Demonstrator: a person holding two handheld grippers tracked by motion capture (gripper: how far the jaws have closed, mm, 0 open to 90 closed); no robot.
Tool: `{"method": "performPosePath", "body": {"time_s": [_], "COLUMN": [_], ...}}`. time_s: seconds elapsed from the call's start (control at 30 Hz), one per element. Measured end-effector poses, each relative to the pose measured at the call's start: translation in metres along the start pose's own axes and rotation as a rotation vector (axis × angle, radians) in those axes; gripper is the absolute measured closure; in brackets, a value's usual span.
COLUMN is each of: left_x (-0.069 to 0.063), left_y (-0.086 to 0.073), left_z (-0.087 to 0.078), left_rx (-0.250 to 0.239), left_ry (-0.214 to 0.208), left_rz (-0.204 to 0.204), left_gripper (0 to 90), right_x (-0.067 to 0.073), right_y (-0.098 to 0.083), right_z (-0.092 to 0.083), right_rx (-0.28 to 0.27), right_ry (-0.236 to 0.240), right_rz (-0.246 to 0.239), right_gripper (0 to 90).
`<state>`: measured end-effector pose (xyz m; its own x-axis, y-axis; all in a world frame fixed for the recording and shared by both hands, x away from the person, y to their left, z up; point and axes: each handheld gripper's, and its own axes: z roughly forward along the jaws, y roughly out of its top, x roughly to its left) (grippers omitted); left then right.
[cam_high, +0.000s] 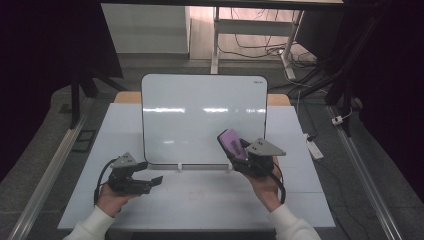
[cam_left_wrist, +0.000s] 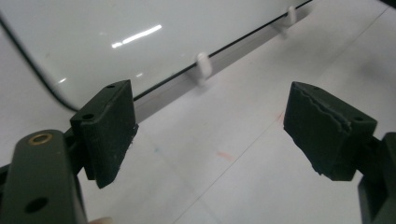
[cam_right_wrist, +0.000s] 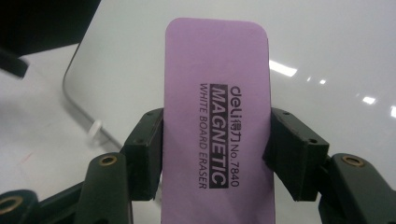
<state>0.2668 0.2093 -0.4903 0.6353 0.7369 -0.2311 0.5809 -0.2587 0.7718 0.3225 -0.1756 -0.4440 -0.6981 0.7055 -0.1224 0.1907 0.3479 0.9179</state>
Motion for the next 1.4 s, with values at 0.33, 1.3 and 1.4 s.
{"method": "performPosePath", "body": {"time_s": [0.33, 1.3, 1.4], "left_x": [-0.016, -0.037, -0.039], "left_y": [0.027, 0.067, 0.069], "left_z": [0.011, 0.034, 0.039], "left_rx": [-0.035, -0.051, -0.047], "left_ry": [-0.065, -0.187, -0.199], "left_rz": [0.011, 0.029, 0.028], "left_gripper": [21.5, 27.1, 28.0], "right_x": [0.014, 0.031, 0.033], "right_y": [-0.024, -0.034, -0.034], "right_z": [0.003, 0.004, 0.005], "right_rx": [0.017, 0.006, 0.011], "right_ry": [0.031, 0.047, 0.051], "right_rz": [-0.034, -0.142, -0.157], "right_gripper": [40.3, 40.3, 40.3]}}
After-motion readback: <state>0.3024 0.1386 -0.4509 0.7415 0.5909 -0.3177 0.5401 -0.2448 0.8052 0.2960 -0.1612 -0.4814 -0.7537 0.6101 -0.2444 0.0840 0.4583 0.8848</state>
